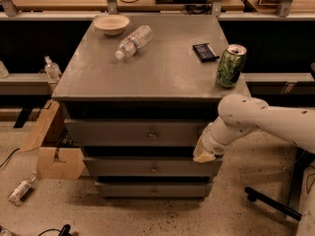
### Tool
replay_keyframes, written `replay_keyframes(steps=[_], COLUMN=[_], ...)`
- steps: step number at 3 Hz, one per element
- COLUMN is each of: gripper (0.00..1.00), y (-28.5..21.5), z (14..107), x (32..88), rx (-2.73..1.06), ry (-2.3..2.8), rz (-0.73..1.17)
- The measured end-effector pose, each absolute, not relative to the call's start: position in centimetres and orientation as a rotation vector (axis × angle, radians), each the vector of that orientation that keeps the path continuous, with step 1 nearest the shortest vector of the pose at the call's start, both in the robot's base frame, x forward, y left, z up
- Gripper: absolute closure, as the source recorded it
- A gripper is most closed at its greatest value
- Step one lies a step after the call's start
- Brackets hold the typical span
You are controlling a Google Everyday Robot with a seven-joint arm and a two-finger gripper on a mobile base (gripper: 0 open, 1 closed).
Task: Close top drawer
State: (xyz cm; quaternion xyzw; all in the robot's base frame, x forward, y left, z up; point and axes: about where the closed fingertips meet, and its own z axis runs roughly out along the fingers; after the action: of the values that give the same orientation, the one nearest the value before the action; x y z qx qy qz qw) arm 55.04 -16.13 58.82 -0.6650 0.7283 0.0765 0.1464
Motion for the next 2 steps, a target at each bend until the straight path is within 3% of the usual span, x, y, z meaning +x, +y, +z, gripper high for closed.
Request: replay_keyframes(steps=[2], gripper=[0.17], y=[-15.97], z=[58.6], x=[54.89], rx=[-1.919], ry=[2.097], rz=[0.226])
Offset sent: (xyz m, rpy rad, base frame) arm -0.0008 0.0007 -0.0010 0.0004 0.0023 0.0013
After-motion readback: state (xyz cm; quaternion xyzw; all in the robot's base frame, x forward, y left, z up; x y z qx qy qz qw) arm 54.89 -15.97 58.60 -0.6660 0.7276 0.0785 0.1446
